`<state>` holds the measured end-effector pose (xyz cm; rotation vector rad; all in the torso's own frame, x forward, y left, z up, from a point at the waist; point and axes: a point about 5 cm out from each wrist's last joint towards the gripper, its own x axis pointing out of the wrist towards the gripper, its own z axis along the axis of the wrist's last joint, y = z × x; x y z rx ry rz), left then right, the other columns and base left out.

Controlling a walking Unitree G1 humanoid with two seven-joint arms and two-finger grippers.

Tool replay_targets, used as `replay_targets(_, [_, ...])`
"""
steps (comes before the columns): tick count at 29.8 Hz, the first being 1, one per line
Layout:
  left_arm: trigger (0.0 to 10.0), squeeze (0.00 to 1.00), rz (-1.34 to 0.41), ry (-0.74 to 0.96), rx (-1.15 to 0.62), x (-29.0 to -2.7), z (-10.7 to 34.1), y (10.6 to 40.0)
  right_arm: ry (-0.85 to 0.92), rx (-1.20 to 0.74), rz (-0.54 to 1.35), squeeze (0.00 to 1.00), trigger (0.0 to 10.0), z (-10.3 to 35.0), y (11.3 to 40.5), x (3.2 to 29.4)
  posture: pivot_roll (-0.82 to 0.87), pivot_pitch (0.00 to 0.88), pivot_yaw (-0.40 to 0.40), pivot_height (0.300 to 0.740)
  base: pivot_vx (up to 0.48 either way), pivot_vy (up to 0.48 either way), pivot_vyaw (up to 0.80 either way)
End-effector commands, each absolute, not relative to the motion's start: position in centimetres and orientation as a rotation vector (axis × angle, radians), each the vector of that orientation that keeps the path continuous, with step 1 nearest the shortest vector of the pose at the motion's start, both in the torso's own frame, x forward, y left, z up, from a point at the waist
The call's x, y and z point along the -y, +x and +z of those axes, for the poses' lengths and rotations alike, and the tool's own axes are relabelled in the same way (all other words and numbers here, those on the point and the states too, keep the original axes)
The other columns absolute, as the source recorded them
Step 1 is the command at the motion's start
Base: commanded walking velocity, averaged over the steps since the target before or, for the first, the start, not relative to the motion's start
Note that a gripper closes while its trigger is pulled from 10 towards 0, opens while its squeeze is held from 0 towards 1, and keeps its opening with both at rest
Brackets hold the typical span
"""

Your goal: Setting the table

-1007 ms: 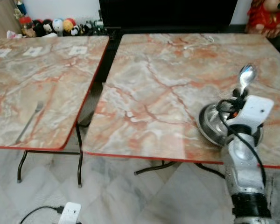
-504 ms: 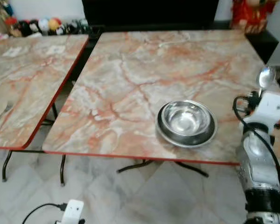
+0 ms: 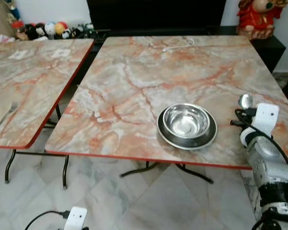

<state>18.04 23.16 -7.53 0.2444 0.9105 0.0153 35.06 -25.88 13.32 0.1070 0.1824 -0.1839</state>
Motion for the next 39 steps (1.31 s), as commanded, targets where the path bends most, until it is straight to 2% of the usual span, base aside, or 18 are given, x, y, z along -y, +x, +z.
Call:
replay_targets(1, [10.0,0.00,0.027,0.237,-0.932,-23.6,-7.7,17.5,0.173,-0.194,-0.169,0.00,10.0,13.5,35.5,26.0,-0.09,0.105,0.073,0.740,0.000,0.000,0.00])
replay_targets(13, [10.0,0.00,0.028,0.238,-0.927,-24.1,-7.5,17.6,0.163,-0.248,-0.108,0.00,10.0,12.7,36.1,25.0,-0.09,0.109,0.080,0.740,0.000,0.000,0.00])
replay_targets(26, [10.0,0.00,0.026,0.242,-0.930,-24.3,-7.5,17.4,0.103,-0.275,-0.164,0.00,10.0,11.9,35.5,25.9,-0.09,0.111,0.088,0.740,0.000,0.000,0.00])
replay_targets(39, [10.0,0.00,0.020,0.251,-0.925,-24.3,-7.4,17.6,0.118,-0.285,-0.147,0.00,10.0,10.9,35.0,24.5,-0.09,0.105,0.093,0.740,0.000,0.000,0.00])
